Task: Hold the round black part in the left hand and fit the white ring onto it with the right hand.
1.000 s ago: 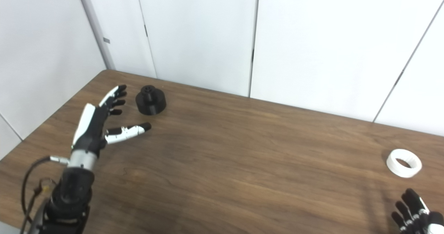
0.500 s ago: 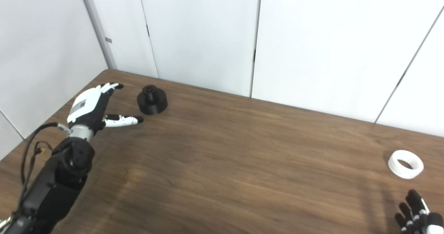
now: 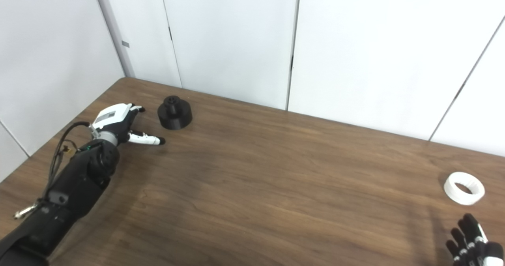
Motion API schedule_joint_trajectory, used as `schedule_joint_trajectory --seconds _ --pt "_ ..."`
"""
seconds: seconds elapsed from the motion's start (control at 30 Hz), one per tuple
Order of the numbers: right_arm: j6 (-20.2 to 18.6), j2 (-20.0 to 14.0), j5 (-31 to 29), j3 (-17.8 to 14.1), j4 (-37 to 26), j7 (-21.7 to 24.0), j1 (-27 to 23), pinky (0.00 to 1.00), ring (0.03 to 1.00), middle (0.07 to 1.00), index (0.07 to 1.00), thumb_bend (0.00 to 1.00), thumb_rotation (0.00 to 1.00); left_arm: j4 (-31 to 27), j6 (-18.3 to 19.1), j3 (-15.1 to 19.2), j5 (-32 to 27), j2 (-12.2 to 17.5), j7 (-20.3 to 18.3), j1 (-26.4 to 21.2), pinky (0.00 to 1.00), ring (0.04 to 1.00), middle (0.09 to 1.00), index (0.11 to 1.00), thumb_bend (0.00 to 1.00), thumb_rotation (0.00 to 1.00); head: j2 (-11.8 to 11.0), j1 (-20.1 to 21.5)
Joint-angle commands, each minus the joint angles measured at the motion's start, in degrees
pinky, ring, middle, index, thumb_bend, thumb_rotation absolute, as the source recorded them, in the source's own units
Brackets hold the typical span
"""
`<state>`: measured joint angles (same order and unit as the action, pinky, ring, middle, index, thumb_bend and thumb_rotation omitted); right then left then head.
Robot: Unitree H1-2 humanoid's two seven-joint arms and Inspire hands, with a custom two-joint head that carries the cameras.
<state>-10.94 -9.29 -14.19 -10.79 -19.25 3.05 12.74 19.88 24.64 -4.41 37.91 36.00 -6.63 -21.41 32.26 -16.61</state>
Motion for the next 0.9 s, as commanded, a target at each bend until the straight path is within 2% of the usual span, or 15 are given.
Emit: schedule_joint_trajectory --seconds 0.0,0.3,0.4,0.67,0.87 --pt "1.02 0.75 0.37 0.02 -2.12 -0.5 -1.01 0.95 0.957 0.965 0.943 0.67 1.0 0.81 -1.27 0.56 -0.22 1.5 2.31 -3.98 1.0 1.0 1.0 0.912 1.0 0.49 0.08 0.07" --pt "0.73 0.91 0.29 0.95 -3.23 -1.25 -0.62 0.94 0.943 0.948 0.944 0.64 1.0 8.82 -4.48 -0.98 -1.13 0.57 5.57 -8.04 1.0 1.0 1.0 0.889 1.0 0.5 0.16 0.59" --pt "0.45 0.95 0.55 1.15 -3.6 -1.49 -0.46 0.95 0.95 0.952 0.948 0.66 1.0 10.61 -5.15 -1.3 -1.89 0.01 6.59 -9.45 1.0 1.0 1.0 0.881 1.0 0.51 0.2 0.71" --pt "-0.08 1.17 1.14 1.59 -4.76 -1.86 -0.13 0.99 0.973 0.969 0.966 0.66 1.0 12.66 -5.08 -2.64 -2.26 -1.78 7.66 -12.34 1.0 1.0 1.0 0.867 1.0 0.5 0.54 1.02" --pt "-1.11 1.41 1.19 1.84 -5.78 -2.2 -0.08 1.0 0.985 0.979 0.976 0.66 1.0 13.61 -7.32 -3.5 -2.88 -2.51 8.14 -13.15 1.0 1.0 0.99 0.859 1.0 0.51 0.6 1.16"
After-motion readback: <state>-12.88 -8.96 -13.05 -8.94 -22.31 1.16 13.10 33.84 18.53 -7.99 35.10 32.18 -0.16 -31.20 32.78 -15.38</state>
